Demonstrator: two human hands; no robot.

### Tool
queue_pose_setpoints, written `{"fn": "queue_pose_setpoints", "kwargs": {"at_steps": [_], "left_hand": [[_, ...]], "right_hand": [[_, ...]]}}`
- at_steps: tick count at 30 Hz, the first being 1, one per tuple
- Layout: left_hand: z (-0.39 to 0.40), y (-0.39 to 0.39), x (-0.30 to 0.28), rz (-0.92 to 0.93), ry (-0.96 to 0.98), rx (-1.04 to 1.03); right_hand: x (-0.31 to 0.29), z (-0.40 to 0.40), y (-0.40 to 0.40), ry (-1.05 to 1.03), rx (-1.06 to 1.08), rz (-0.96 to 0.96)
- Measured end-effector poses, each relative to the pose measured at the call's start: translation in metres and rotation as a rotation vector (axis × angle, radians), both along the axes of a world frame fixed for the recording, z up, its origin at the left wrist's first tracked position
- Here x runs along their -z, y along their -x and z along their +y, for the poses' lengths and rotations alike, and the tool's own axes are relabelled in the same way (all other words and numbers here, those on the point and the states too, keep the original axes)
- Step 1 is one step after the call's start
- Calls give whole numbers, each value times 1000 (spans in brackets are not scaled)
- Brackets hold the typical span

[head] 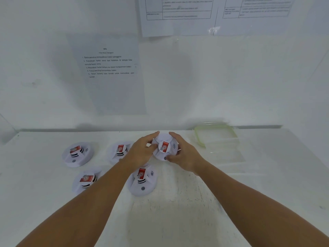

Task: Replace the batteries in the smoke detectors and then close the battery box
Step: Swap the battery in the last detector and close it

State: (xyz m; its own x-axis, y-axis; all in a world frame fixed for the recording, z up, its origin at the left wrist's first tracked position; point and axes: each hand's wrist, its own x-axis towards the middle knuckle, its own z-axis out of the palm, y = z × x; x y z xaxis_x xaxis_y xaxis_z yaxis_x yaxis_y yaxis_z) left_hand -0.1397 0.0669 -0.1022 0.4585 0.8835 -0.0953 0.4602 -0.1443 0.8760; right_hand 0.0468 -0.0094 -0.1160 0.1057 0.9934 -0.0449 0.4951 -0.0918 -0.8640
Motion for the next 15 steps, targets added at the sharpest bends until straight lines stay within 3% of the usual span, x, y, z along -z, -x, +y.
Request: {"fn": "queue_pose_setpoints", "kwargs": {"at_steps": [15], "left_hand": [[-2, 5, -1, 95, -38, 73]], "right_hand": [[11, 4, -5, 19, -11, 102]]}}
